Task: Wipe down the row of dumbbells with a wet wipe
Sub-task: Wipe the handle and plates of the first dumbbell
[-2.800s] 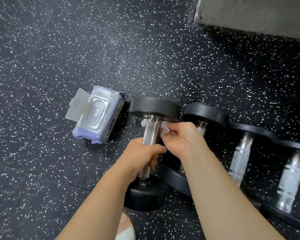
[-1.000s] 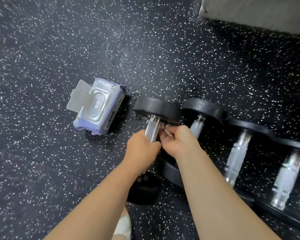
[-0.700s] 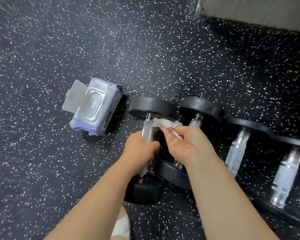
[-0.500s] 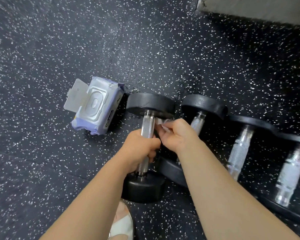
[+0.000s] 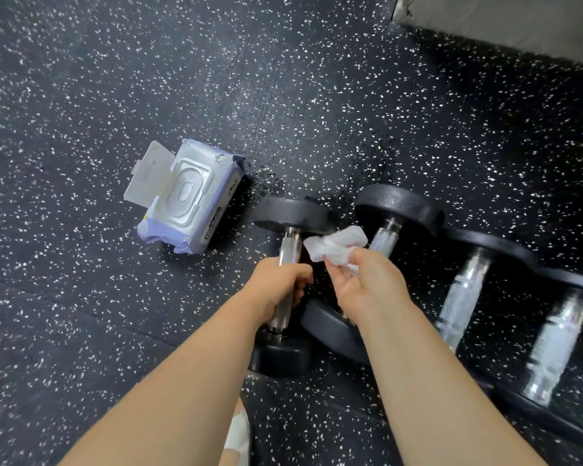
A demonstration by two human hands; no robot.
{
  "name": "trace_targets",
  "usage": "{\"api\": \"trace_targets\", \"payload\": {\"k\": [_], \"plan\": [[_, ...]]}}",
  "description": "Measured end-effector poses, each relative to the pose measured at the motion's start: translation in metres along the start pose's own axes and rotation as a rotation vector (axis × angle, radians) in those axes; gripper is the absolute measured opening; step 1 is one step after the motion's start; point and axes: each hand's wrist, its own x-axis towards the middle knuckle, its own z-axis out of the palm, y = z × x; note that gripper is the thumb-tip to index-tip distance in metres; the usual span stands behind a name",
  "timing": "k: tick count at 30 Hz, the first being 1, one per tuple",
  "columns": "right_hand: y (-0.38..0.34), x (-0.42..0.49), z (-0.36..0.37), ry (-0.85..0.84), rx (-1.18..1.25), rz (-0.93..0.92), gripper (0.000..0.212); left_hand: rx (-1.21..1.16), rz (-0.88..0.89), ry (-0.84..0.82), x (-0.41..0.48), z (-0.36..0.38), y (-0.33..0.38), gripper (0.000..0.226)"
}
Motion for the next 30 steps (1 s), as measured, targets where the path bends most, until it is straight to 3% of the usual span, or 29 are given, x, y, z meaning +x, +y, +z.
{"api": "trace_targets", "payload": {"k": [6, 10, 19, 24, 30], "plan": [[0.003, -0.005, 0.003, -0.003, -0.056, -0.005, 0.027, 0.419, 0.152, 0.478, -0.013, 0.019, -0.005, 0.036], [0.007, -0.009, 0.001, -0.024, -0.077, -0.022, 0.026, 0.455, 0.120, 0.621, -0.019, 0.023, -0.013, 0.038], [0.024, 0.002, 0.005, -0.071, -0.145, 0.015, 0.026, 0.427, 0.237, 0.505, -0.001, -0.026, -0.015, 0.025], [0.018, -0.002, 0.021, -0.171, 0.024, 0.166, 0.024, 0.220, 0.232, 0.317, -0.014, -0.017, -0.014, 0.020], [0.014, 0.016, 0.019, -0.188, 0.089, 0.155, 0.032, 0.058, 0.198, 0.037, -0.033, -0.008, 0.000, 0.026]]}}
